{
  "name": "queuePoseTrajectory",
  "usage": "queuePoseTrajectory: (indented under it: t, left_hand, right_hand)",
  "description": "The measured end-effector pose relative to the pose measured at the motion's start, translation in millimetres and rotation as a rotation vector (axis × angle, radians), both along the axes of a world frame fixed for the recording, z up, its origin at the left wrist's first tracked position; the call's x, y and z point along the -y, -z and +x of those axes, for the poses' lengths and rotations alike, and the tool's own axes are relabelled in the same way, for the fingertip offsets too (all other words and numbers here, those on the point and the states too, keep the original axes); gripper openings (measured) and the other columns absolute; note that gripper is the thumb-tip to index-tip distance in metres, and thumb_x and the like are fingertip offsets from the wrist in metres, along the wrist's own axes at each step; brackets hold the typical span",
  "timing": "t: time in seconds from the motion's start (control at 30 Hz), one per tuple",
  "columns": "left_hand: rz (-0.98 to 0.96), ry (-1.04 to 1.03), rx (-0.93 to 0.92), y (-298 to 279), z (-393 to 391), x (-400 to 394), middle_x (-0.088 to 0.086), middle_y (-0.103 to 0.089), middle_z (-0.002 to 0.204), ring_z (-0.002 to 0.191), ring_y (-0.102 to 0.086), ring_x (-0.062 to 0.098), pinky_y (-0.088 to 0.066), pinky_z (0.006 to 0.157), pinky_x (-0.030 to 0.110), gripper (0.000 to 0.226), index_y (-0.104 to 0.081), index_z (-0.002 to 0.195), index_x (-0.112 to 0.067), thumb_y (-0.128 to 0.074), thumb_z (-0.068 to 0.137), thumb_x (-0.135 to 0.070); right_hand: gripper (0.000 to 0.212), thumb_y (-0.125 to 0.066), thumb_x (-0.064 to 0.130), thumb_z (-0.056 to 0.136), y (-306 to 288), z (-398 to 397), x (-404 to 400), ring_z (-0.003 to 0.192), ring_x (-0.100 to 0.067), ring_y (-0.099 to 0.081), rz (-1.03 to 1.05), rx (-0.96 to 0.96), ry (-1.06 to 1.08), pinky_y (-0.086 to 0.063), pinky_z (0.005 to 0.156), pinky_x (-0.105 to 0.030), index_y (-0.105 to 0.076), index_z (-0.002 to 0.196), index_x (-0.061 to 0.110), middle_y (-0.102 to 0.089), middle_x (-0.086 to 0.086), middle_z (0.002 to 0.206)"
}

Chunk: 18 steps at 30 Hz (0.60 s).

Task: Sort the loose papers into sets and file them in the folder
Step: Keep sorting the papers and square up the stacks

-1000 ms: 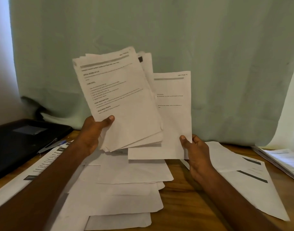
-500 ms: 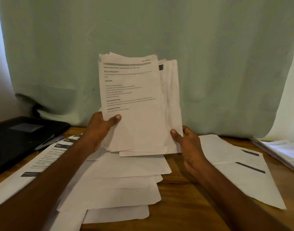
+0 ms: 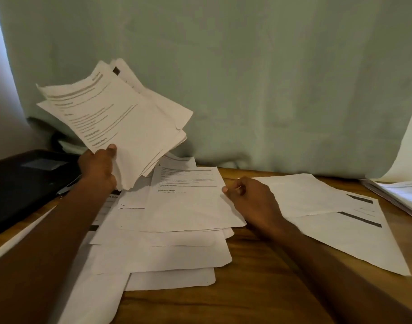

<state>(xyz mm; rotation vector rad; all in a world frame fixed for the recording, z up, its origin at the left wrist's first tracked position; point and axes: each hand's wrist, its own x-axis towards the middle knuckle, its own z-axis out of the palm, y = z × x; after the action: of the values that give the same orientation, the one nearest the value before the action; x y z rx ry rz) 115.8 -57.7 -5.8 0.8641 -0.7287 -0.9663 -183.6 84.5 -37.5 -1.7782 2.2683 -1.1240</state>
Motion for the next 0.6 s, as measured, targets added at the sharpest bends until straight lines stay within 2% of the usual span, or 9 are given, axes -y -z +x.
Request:
queuePoseTrajectory:
  t: [0.07,0.17,0.3,0.4,0.5,0.6]
  left_hand:
    - [0.021,-0.005,-0.014,3,2,2,-0.002,-0.059,0.118,0.108,-0.055,0.018,-0.044,0.094,0.033,0.04,-0.058,0.137,-0.014,-0.067,0.098,-0.011]
    - [0.05,0.011,0.001,5,3,4,-0.002,-0.061,0.117,0.109,-0.057,0.02,-0.047,0.098,0.039,0.035,-0.061,0.13,-0.018,-0.07,0.096,-0.013]
    - [0.054,0.066,0.039,6,3,6,-0.004,-0.065,0.115,0.112,-0.059,0.022,-0.048,0.104,0.047,0.024,-0.063,0.116,-0.023,-0.071,0.095,-0.015]
    - [0.039,0.158,0.073,5,-2,4,0.0,-0.068,0.118,0.111,-0.062,0.026,-0.05,0.102,0.053,0.027,-0.065,0.119,-0.023,-0.073,0.094,-0.016]
    - [-0.038,0.237,0.09,3,-12,2,0.003,-0.07,0.121,0.104,-0.066,0.023,-0.053,0.096,0.045,0.036,-0.065,0.129,-0.015,-0.071,0.095,-0.009]
    - [-0.06,0.289,0.093,2,-22,-1,-0.001,-0.072,0.112,0.1,-0.068,0.02,-0.054,0.088,0.038,0.032,-0.066,0.124,-0.016,-0.069,0.094,-0.003]
  right_hand:
    - [0.041,-0.061,0.067,0.089,3,6,1,0.092,-0.014,-0.059,0.094,-0.079,-0.015,-0.051,0.079,-0.034,-0.061,0.101,0.027,-0.063,0.006,0.101]
    - [0.067,-0.057,0.08,0.081,7,9,5,0.105,-0.017,-0.058,0.201,-0.161,-0.017,-0.055,0.088,-0.039,-0.057,0.125,0.03,-0.058,0.004,0.116]
    - [0.076,-0.058,0.081,0.08,9,9,9,0.117,-0.019,-0.058,0.295,-0.226,0.01,-0.055,0.094,-0.041,-0.051,0.137,0.03,-0.059,0.004,0.132]
    - [0.063,-0.06,0.075,0.085,9,7,9,0.11,-0.017,-0.061,0.314,-0.197,0.024,-0.054,0.09,-0.036,-0.055,0.126,0.027,-0.063,0.008,0.126]
    - [0.043,-0.063,0.068,0.088,7,5,6,0.091,-0.013,-0.058,0.29,-0.169,0.017,-0.049,0.078,-0.03,-0.051,0.1,0.028,-0.059,0.011,0.097]
    - [0.038,-0.07,0.057,0.088,8,1,7,0.085,-0.013,-0.059,0.235,-0.104,0.047,-0.049,0.075,-0.031,-0.057,0.094,0.022,-0.059,0.009,0.087]
